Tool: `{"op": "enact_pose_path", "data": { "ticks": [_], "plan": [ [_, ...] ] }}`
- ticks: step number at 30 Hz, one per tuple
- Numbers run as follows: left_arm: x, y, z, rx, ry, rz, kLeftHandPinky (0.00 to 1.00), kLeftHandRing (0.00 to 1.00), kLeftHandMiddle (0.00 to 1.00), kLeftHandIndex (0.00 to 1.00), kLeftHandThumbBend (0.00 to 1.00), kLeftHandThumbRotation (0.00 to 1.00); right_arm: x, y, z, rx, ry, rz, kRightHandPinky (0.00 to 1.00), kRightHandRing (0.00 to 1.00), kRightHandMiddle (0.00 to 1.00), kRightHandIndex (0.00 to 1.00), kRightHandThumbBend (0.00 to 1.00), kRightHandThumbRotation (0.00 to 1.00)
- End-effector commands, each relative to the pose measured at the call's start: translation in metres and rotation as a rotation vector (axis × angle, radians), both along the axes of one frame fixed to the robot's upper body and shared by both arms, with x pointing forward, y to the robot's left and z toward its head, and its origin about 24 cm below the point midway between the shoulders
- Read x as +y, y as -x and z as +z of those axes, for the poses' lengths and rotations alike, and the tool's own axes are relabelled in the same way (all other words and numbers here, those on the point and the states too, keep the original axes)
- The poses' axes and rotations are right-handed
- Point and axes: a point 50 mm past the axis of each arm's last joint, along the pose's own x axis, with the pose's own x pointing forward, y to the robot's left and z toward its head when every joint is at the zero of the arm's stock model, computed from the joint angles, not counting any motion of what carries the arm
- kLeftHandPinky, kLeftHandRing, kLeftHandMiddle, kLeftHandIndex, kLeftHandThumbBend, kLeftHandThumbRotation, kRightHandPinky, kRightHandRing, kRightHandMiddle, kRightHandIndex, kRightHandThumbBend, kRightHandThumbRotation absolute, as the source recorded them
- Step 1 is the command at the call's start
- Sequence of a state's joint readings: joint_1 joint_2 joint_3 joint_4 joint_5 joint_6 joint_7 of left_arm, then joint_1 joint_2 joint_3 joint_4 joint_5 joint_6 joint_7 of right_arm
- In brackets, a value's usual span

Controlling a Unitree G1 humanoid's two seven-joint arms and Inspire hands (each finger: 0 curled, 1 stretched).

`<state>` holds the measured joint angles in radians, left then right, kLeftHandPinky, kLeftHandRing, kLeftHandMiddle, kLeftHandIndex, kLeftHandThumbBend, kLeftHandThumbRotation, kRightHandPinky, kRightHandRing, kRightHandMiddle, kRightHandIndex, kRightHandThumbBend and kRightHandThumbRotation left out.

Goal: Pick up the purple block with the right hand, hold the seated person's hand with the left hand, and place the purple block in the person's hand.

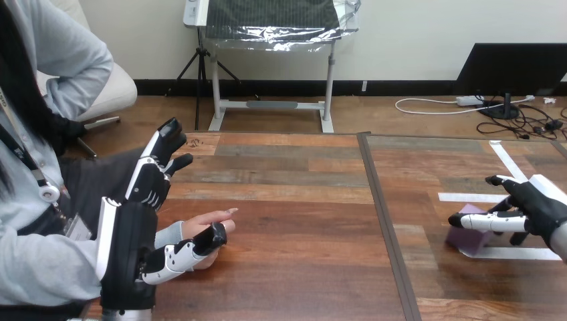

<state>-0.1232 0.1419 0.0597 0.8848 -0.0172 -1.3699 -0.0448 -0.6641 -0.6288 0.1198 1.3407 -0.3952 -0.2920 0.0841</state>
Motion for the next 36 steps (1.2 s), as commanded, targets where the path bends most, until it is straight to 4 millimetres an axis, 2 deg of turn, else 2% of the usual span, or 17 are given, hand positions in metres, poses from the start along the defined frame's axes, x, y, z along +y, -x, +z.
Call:
{"op": "enact_pose_path", "data": {
  "ticks": [1, 5, 11, 14, 20, 22, 26, 36],
  "plan": [
    [-0.0012, -0.0089, 0.0162, -0.095, 0.008, -0.006, 0.83, 0.91, 0.92, 0.90, 1.00, 0.60, 0.0109, -0.0093, 0.0045, -0.028, -0.010, 0.029, 0.25, 0.35, 0.48, 0.94, 0.93, 0.45],
    [-0.0008, -0.0085, 0.0160, -0.095, 0.007, -0.006, 0.83, 0.91, 0.93, 0.90, 1.00, 0.61, 0.0126, -0.0089, 0.0021, -0.020, -0.016, 0.030, 0.17, 0.23, 0.34, 0.94, 0.94, 0.45],
    [-0.0002, -0.0082, 0.0164, -0.099, 0.001, -0.008, 0.83, 0.91, 0.93, 0.91, 1.00, 0.61, 0.0148, -0.0090, 0.0006, -0.016, -0.033, 0.032, 0.12, 0.16, 0.27, 0.95, 0.95, 0.46],
    [-0.0003, -0.0079, 0.0164, -0.101, 0.003, -0.008, 0.83, 0.91, 0.93, 0.91, 1.00, 0.61, 0.0152, -0.0088, 0.0000, -0.016, -0.030, 0.034, 0.14, 0.19, 0.32, 0.95, 0.95, 0.46],
    [-0.0006, -0.0075, 0.0162, -0.102, 0.012, -0.007, 0.83, 0.91, 0.93, 0.90, 1.00, 0.60, 0.0157, -0.0088, -0.0004, -0.016, -0.040, 0.034, 0.13, 0.18, 0.31, 0.95, 0.94, 0.45],
    [-0.0007, -0.0074, 0.0161, -0.102, 0.014, -0.009, 0.84, 0.91, 0.93, 0.90, 1.00, 0.59, 0.0157, -0.0089, -0.0003, -0.014, -0.043, 0.033, 0.15, 0.22, 0.35, 0.95, 0.93, 0.45],
    [-0.0003, -0.0072, 0.0154, -0.097, 0.017, -0.008, 0.84, 0.92, 0.93, 0.90, 1.00, 0.58, 0.0160, -0.0091, 0.0002, -0.019, -0.037, 0.039, 0.18, 0.25, 0.37, 0.96, 0.90, 0.43],
    [-0.0001, -0.0067, 0.0143, -0.089, 0.021, -0.007, 0.85, 0.92, 0.92, 0.90, 1.00, 0.58, 0.0158, -0.0116, 0.0045, -0.031, -0.030, 0.047, 0.13, 0.18, 0.28, 0.95, 0.94, 0.47]
  ]
}}
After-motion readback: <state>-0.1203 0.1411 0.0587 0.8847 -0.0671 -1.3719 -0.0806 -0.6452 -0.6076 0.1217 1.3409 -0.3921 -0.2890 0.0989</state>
